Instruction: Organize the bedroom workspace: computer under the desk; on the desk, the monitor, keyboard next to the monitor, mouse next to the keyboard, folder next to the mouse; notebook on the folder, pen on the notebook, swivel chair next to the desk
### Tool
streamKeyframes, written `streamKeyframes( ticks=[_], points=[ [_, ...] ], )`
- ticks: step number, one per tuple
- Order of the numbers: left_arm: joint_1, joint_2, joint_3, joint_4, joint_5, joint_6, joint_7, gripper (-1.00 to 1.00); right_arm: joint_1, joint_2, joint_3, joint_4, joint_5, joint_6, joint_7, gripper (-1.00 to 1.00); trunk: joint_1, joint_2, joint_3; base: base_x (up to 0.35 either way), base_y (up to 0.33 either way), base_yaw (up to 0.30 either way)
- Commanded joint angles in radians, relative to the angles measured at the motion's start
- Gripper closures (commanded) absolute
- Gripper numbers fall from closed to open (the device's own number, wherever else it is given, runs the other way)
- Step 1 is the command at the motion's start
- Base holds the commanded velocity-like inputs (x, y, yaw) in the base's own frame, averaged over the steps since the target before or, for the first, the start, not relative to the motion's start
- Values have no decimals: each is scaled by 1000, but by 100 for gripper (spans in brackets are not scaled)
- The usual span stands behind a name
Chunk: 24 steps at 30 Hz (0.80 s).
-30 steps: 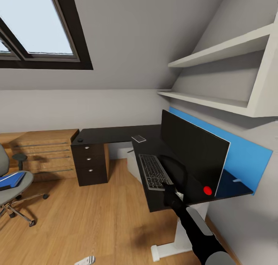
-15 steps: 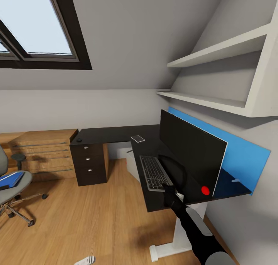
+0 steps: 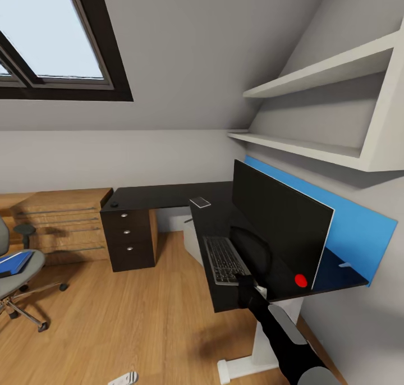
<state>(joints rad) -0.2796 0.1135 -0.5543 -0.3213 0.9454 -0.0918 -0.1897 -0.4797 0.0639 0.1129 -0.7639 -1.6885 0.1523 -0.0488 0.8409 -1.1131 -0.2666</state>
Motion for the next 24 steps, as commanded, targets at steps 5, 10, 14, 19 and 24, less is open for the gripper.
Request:
streamKeyframes(
  ticks=[5, 10, 14, 19, 24],
  points=[
    [-1, 0, -9, 1, 10, -5, -2, -100, 0, 2, 1, 0, 13, -21, -9, 100, 0, -1, -1, 4, 0, 0],
    [-1, 0, -9, 1, 11, -5, -2, -100, -1, 2, 1, 0, 19, -25, -11, 100, 0, -1, -1, 0, 0, 0],
    [-1, 0, -9, 1, 10, -5, -2, -100, -1, 2, 2, 0, 20, -26, -11, 100, 0, -1, -1, 0, 0, 0],
    [-1, 0, -9, 1, 11, -5, -2, -100, -1, 3, 4, 0, 43, -26, -11, 100, 0, -1, -1, 89, 0, 0],
    [-1, 1, -7, 1, 10, -6, -3, -100, -1, 6, 5, -1, 106, -28, -15, 100, 0, -1, -1, 98, 0, 0]
  ],
)
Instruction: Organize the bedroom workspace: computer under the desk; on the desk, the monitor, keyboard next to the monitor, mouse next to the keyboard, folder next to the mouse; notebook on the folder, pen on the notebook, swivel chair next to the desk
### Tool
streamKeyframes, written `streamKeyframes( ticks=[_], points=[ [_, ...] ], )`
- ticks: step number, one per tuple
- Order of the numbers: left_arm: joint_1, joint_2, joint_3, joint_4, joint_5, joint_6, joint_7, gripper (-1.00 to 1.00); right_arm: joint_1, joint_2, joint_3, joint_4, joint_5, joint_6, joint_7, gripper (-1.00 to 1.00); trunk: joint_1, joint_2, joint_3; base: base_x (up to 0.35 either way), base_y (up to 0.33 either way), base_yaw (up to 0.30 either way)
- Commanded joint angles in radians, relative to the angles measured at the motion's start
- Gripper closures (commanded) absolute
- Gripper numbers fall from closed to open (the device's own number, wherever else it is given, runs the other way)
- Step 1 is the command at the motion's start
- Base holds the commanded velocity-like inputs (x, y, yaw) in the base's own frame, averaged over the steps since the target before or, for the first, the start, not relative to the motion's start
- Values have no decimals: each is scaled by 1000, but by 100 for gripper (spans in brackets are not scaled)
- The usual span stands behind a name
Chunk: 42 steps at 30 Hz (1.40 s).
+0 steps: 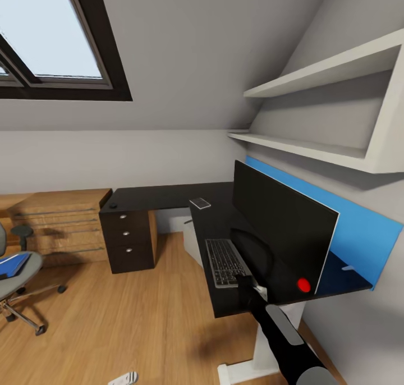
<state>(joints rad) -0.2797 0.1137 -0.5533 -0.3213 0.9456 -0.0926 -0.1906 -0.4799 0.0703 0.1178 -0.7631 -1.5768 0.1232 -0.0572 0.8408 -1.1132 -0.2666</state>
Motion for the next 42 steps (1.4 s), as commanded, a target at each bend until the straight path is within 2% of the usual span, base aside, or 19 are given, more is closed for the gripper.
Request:
streamKeyframes(
  ticks=[1, 12, 26, 42],
  points=[
    [-1, 1, -8, 1, 10, -5, -2, -100, 0, 1, 0, -2, 2, -1, -9, 100, 0, -1, -1, 160, 0, 0],
    [-1, 1, -8, 1, 10, -6, -2, -100, -1, 2, 0, -2, 17, -18, -19, 100, 0, -1, -1, 143, 6, 0],
    [-1, 1, -7, 1, 10, -7, -3, -100, -2, 2, 0, -1, 18, -19, -27, 100, 0, -1, -1, 167, 121, 0],
    [-1, 2, -8, 1, 9, -7, -3, -100, -2, 0, 0, -1, 18, -18, -28, 100, 0, -1, -1, 113, -31, 0]
  ],
)
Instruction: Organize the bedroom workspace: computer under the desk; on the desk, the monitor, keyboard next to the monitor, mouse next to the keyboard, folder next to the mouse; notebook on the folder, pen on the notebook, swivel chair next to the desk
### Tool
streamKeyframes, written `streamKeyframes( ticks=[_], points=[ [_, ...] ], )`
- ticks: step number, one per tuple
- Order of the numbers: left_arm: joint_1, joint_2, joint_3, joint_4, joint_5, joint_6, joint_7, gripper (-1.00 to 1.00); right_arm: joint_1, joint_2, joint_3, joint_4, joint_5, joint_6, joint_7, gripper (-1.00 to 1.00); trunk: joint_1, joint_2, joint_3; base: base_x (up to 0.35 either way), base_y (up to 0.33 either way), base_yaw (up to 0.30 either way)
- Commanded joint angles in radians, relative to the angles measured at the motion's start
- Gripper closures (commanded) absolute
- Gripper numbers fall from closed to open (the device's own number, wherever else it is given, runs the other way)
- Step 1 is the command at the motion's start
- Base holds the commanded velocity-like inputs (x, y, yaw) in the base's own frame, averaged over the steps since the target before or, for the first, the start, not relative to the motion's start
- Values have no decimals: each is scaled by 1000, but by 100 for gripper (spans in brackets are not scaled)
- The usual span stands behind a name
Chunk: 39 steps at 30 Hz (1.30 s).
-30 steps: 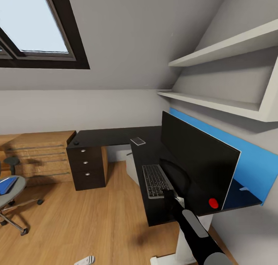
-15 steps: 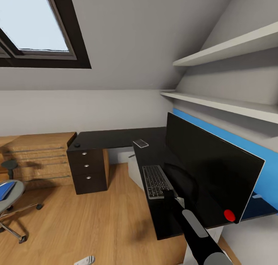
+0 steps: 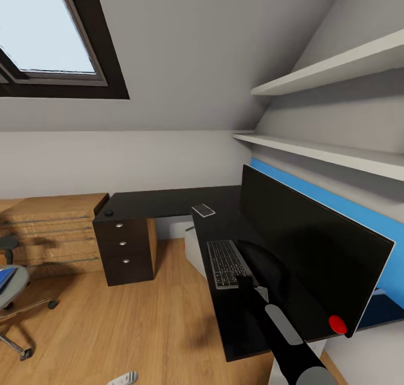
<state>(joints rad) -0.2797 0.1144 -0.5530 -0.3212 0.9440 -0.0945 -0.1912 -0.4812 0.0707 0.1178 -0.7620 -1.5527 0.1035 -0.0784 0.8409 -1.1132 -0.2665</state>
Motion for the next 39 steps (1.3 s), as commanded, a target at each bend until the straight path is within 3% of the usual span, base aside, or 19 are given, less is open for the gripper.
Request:
streamKeyframes(
  ticks=[1, 31, 39],
  points=[
    [-1, 1, -8, 1, 10, -5, -2, -100, 0, 0, 0, -2, -6, 2, -7, 100, 0, -1, -1, 16, -13, 0],
    [-1, 1, -8, 1, 12, -5, -2, -100, -1, -2, 3, -2, -1, 5, -20, 100, 0, -1, -1, 38, -1, 0],
    [-1, 1, -8, 1, 12, -4, -2, -100, -1, -2, 2, -3, 24, 4, -36, 100, 0, -1, -1, 1, 0, 0]
  ],
)
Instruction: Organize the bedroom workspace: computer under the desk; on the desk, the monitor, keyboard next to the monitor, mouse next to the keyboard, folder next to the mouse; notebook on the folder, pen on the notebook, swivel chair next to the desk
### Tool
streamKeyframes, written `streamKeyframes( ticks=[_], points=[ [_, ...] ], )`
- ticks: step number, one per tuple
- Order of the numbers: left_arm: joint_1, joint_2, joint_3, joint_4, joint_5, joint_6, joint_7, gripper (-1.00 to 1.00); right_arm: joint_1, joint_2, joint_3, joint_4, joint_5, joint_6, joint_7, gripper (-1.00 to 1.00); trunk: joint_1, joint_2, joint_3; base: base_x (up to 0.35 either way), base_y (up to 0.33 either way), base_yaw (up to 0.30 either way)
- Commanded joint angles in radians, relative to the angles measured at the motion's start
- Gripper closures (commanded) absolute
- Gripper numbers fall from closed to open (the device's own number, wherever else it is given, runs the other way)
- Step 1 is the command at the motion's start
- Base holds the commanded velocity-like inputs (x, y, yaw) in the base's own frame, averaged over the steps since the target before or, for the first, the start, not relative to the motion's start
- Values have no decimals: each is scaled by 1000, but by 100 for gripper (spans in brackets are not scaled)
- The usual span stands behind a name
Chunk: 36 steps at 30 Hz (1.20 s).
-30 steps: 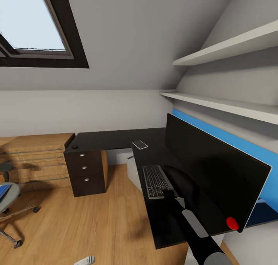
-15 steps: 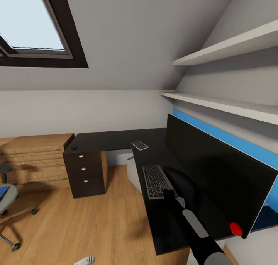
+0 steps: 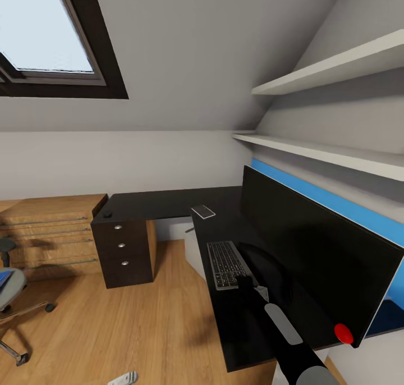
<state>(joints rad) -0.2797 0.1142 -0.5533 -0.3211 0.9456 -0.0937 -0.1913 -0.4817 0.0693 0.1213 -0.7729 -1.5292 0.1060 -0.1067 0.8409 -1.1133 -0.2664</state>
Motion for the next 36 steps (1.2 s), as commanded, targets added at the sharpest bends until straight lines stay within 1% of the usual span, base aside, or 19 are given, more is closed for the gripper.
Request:
streamKeyframes(
  ticks=[1, 15, 16, 36],
  points=[
    [-1, 1, -8, 0, 10, -5, -2, -100, 0, 0, -2, 8, 1, 1, -8, 100, 0, -1, -1, 0, 0, 0],
    [-1, 1, -8, 0, 10, -4, -2, -100, 0, 0, -1, 7, 8, 1, -8, 100, 0, -1, -1, 0, 0, 0],
    [-1, 1, -8, 0, 10, -4, -2, -100, 0, 0, -2, 7, 10, 1, -8, -100, 0, -1, -1, 0, 0, 0],
    [-1, 1, -8, 0, 10, -5, 0, -100, 0, 0, -2, 7, 17, 0, -8, -100, 0, -1, -1, 0, -4, 0]
  ],
)
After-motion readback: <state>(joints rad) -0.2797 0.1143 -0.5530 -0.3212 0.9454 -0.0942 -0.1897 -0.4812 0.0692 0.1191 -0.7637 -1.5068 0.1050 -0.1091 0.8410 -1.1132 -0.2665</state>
